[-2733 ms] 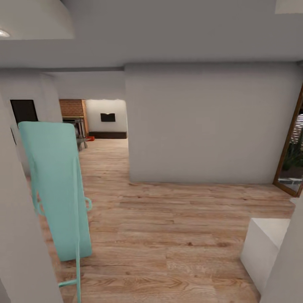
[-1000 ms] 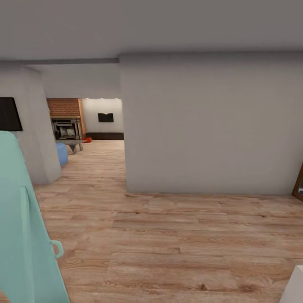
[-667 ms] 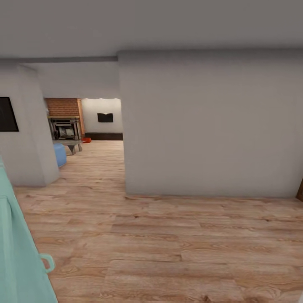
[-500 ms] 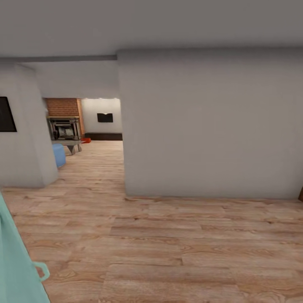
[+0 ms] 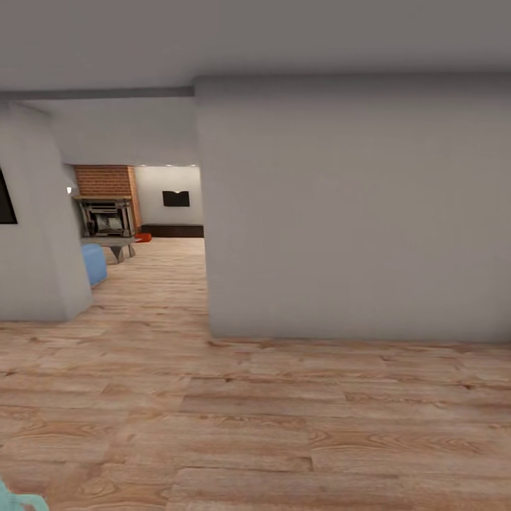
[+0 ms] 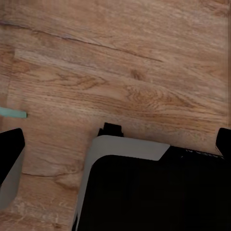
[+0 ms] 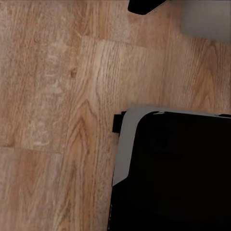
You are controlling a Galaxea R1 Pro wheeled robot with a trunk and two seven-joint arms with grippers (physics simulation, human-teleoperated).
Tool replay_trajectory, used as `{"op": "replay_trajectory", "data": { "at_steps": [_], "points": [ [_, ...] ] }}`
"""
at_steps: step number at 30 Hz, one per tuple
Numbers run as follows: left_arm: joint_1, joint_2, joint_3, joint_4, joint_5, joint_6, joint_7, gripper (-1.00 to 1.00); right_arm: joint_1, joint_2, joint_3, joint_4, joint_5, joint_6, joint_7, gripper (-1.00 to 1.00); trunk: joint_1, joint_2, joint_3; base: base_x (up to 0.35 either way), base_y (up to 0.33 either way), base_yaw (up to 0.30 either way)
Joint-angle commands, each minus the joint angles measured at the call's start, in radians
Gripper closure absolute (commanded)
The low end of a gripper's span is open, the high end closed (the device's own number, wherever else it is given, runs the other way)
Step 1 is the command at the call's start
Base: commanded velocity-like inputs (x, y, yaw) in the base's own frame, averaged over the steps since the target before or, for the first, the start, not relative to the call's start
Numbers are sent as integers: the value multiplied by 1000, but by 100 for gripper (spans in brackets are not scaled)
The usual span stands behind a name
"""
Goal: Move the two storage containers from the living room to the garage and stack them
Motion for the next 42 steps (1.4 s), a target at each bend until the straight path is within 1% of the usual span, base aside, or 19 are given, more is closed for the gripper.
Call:
{"op": "replay_trajectory", "data": {
  "at_steps": [1,12,24,29,42],
  "points": [
    [-1,0,5,0,4,-1,1,-100,-2,0,6,3,1,-6,2,-100,1,-1,-2,322,0,0],
    [-1,0,5,0,6,-5,1,-100,-2,-2,5,3,-3,-5,9,-100,1,-1,-2,322,0,0],
    [-1,0,5,0,5,-4,1,-100,-2,4,3,3,-6,-6,-1,-100,1,-1,-2,322,0,1],
    [-1,0,5,0,5,-4,1,-100,-2,3,0,3,-7,0,-1,-100,1,-1,-2,322,0,190],
    [-1,0,5,0,4,-4,1,-100,-2,3,-2,3,-7,3,-2,-100,1,-1,-2,322,0,268]
  ]
}}
